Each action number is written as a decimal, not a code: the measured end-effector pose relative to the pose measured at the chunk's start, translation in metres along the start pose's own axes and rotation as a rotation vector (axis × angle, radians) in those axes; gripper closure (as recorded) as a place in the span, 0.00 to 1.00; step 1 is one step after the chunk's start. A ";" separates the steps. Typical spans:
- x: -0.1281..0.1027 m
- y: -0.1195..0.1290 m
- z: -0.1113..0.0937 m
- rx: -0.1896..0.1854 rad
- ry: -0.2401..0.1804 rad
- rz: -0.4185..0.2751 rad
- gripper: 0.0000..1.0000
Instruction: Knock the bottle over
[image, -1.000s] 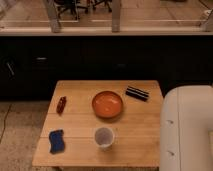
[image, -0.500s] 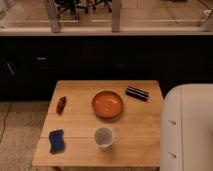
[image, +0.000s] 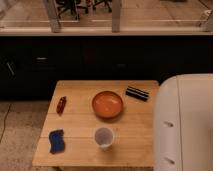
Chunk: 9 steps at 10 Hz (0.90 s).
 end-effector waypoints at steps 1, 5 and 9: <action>-0.019 -0.007 0.001 -0.012 -0.006 -0.038 0.98; -0.063 -0.026 0.003 -0.045 -0.028 -0.107 0.98; -0.031 -0.025 -0.005 -0.039 -0.082 -0.074 0.98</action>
